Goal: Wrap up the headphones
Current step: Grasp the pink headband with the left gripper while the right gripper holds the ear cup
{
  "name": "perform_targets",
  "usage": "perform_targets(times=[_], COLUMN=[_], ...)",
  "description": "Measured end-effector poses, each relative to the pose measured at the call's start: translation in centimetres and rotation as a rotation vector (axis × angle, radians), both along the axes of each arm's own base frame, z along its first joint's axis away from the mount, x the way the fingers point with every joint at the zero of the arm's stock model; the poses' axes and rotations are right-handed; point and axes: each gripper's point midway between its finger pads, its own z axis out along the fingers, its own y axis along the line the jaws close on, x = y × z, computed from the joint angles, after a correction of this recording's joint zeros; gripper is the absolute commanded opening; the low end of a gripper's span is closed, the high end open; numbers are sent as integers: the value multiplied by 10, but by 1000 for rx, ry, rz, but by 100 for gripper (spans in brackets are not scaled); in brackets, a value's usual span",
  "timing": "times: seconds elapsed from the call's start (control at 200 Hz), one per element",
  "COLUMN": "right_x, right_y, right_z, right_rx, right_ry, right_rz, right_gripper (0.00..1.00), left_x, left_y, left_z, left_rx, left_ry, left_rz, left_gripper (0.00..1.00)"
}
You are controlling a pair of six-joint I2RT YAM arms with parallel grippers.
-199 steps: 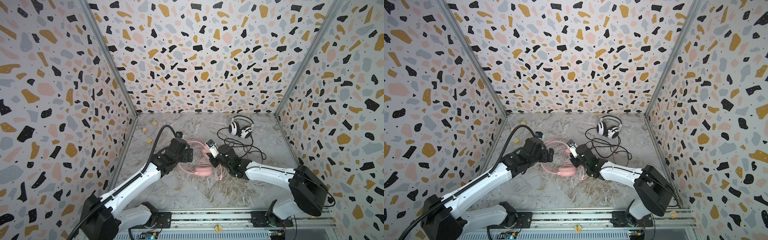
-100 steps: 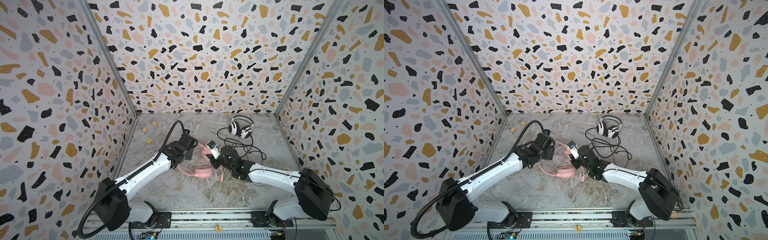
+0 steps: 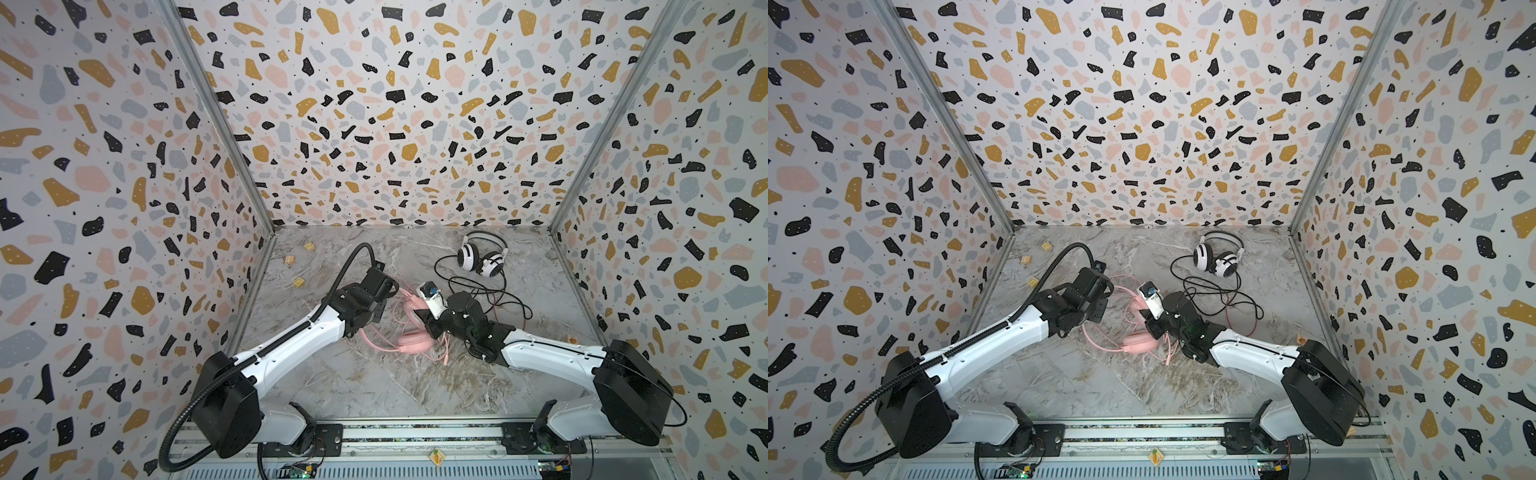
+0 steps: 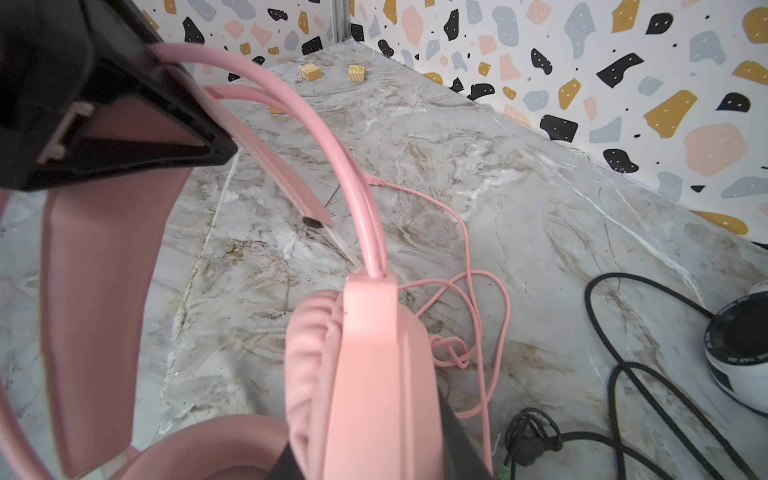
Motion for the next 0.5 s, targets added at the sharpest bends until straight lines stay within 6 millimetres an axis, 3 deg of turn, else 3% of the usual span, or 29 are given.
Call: perform_targets(times=[0.065, 0.23, 0.501], right_x=[-1, -8, -6], right_y=[-3, -10, -8], right_z=[4, 16, 44], right_rx=[14, 69, 193], right_ry=[-13, -29, -37], right_rz=[-2, 2, 14], right_gripper=[31, 44, 67], left_x=[-4, -8, 2], left_y=[-4, -6, 15], left_z=[-1, -2, 7], left_rx=[14, -10, -9], left_ry=[7, -16, -65], left_rz=[-38, -55, 30], left_gripper=[0, 0, 0])
